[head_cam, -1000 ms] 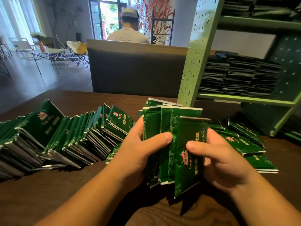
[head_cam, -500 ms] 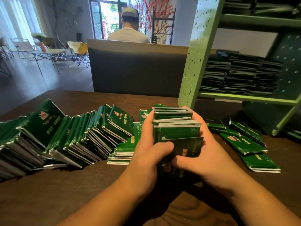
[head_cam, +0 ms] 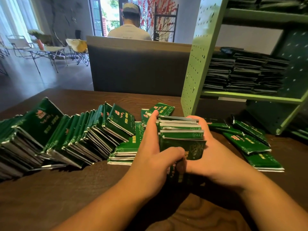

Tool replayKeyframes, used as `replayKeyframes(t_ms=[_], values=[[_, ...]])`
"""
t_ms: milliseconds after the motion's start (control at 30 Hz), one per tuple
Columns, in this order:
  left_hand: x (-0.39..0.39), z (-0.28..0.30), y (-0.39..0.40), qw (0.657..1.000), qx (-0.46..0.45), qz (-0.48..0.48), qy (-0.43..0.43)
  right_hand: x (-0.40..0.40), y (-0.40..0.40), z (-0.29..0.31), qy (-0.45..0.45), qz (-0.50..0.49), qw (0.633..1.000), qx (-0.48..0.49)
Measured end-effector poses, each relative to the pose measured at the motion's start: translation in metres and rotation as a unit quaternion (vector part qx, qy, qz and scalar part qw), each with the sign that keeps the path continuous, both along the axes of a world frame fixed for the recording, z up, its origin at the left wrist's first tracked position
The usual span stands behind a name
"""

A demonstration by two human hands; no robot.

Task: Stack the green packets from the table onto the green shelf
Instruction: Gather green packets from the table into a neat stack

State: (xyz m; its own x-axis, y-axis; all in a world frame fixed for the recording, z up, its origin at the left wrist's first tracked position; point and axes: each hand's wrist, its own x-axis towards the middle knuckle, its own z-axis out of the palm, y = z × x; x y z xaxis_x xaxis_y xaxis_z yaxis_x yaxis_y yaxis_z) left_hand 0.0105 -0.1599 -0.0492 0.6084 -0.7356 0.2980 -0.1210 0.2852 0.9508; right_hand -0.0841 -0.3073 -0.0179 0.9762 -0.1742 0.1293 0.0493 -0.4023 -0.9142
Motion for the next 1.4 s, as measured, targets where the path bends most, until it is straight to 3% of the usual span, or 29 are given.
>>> replayKeyframes(t_ms=[167,400,567,733,967,1300,1400], values=[[0.004,0.002,0.002,0.999,0.014,0.022,-0.037,0.000,0.000,-0.001,-0.039,-0.044,0.998,0.038],[0.004,0.003,0.002,0.996,0.042,0.039,-0.075,0.002,-0.002,-0.004,-0.118,-0.079,0.961,0.239],[0.001,0.008,0.000,0.989,0.045,0.085,-0.110,0.001,0.001,0.003,-0.130,-0.100,0.949,0.271],[-0.001,0.011,0.001,0.986,0.030,0.126,-0.105,0.001,0.000,0.000,-0.092,-0.057,0.948,0.298],[-0.004,0.015,0.001,0.988,0.007,0.132,-0.084,0.002,0.003,-0.001,-0.132,-0.068,0.964,0.221],[-0.013,0.038,-0.006,0.991,0.014,0.112,-0.067,0.004,0.011,0.009,-0.179,-0.144,0.946,0.229],[-0.018,0.053,-0.008,0.993,0.002,0.114,-0.027,-0.002,0.018,0.021,-0.189,-0.197,0.949,0.157]])
